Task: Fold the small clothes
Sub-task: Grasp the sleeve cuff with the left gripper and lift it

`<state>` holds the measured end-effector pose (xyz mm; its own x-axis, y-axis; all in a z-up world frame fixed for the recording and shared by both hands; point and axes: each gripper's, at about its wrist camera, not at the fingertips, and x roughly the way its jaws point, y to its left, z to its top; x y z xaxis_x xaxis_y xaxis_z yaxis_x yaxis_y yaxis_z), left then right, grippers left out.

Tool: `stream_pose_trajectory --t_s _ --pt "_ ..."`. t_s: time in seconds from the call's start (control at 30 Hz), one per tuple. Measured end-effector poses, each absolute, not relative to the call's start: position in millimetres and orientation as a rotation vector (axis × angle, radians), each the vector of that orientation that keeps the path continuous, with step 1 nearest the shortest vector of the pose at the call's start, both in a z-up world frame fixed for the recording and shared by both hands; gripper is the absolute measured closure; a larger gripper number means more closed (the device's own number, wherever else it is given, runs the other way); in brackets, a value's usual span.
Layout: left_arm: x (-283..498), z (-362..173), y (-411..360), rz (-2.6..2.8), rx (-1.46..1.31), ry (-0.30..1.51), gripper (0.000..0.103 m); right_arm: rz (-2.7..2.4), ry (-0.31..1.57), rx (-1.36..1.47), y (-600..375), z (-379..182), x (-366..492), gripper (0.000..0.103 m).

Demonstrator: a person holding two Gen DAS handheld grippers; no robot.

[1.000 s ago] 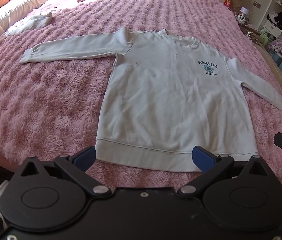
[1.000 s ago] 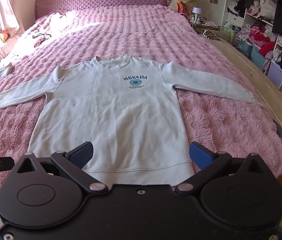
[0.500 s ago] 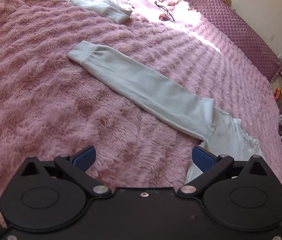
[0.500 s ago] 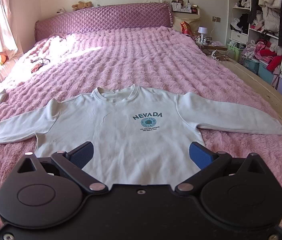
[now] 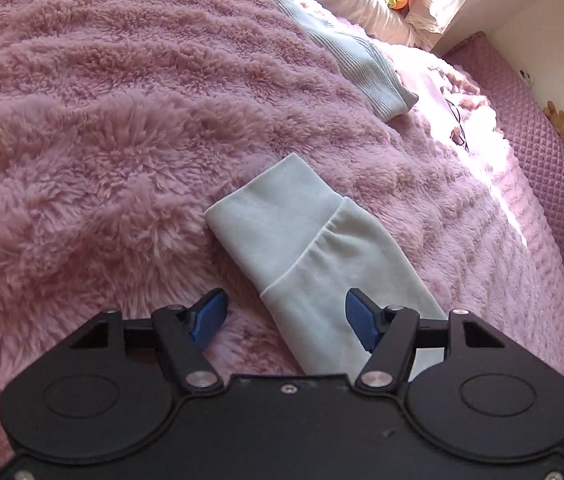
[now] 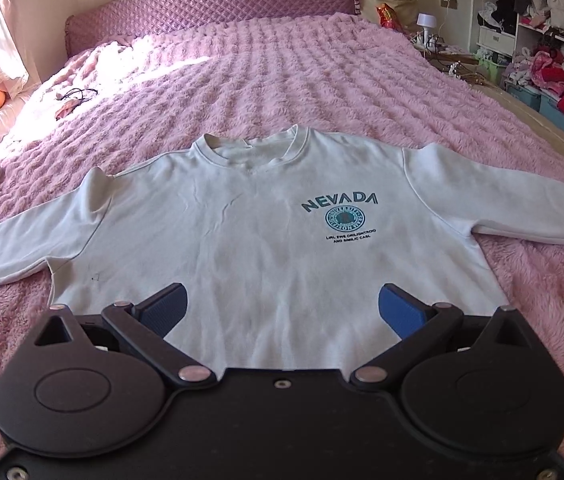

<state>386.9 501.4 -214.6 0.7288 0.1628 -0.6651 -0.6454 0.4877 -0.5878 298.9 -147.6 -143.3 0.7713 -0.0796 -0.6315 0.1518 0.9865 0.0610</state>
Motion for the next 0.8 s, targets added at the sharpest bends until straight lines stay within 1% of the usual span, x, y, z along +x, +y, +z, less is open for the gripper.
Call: stream_pose_trajectory --t_s 0.07,0.1,0.13,0.17,0.2,0.23,0.33,0.4,0.53,0.67,0.8 --pt "392.5 -220.2 508.2 0.519 -0.956 0.531 0.039 -0.140 0.695 0.107 -148.1 -153.3 305.3 0.000" --pt "395.2 -221.1 510.2 0.522 -0.960 0.519 0.042 -0.150 0.698 0.098 -147.8 -157.7 308.3 0.000" --pt "399.3 -221.9 510.8 0.534 -0.959 0.522 0.060 -0.163 0.698 0.086 -147.7 -162.2 311.1 0.000" --pt "402.6 -221.6 509.7 0.547 -0.952 0.534 0.071 -0.169 0.699 0.076 -147.7 -166.1 313.0 0.000" --pt "405.5 -221.1 509.7 0.540 -0.948 0.544 0.090 -0.175 0.706 0.068 -149.7 -171.0 317.7 0.000" --pt "407.9 -220.2 507.8 0.520 -0.949 0.550 0.096 -0.181 0.710 0.067 -151.2 -174.6 319.6 0.000" --pt "408.5 -205.2 497.8 0.485 -0.925 0.543 0.096 -0.187 0.734 0.091 -157.7 -179.6 326.5 0.000" --pt "411.6 -186.3 486.7 0.438 -0.906 0.523 0.096 -0.186 0.736 0.108 -160.8 -180.1 326.3 0.000" --pt "425.3 -130.0 435.8 0.258 -0.878 0.465 0.097 -0.170 0.727 0.120 -171.6 -176.6 319.8 0.000" --pt "443.5 -70.0 338.8 -0.004 -0.821 0.441 0.097 -0.170 0.712 0.148 -189.2 -170.3 309.1 0.000" --pt "458.4 -37.7 207.7 -0.304 -0.787 0.440 0.097 -0.184 0.693 0.200 -213.9 -165.9 295.4 0.000"
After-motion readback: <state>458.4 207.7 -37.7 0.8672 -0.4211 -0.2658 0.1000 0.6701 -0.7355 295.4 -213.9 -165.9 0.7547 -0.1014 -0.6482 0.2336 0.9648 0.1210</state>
